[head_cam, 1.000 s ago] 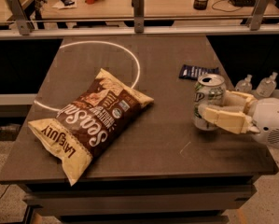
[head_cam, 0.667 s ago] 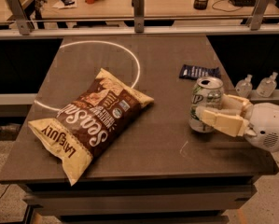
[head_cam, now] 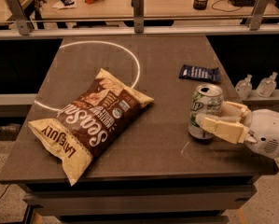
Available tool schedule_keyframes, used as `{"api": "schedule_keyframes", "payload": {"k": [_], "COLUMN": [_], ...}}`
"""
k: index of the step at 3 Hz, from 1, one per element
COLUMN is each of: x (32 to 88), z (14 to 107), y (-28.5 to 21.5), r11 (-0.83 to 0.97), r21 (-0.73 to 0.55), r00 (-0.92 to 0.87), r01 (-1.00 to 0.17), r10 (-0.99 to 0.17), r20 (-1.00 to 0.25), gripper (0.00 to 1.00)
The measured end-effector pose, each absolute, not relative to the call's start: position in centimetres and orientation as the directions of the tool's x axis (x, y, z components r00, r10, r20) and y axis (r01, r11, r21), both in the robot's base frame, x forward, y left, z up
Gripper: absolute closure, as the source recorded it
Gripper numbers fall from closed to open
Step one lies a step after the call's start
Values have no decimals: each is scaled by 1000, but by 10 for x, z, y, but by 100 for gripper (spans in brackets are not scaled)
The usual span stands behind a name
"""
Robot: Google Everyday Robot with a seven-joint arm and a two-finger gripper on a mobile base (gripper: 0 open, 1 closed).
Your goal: Place 7up can upright
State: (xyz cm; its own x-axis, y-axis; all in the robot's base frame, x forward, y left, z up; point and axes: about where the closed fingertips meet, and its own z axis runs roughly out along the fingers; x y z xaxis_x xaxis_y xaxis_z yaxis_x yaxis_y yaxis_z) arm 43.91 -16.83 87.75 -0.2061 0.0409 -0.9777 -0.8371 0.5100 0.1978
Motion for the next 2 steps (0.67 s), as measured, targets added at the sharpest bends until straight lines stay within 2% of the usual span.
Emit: {"api": "schedule_keyframes", "payload": {"k": [1,2], "x": [436,436], "z": [877,877], "y": [-167,-165], "r11": [483,480], "r21": [188,187], "r00": [-189,-189], "r01": [-855,-857], "r10": [47,45], "r20": [-981,-981], "gripper": [100,82]}}
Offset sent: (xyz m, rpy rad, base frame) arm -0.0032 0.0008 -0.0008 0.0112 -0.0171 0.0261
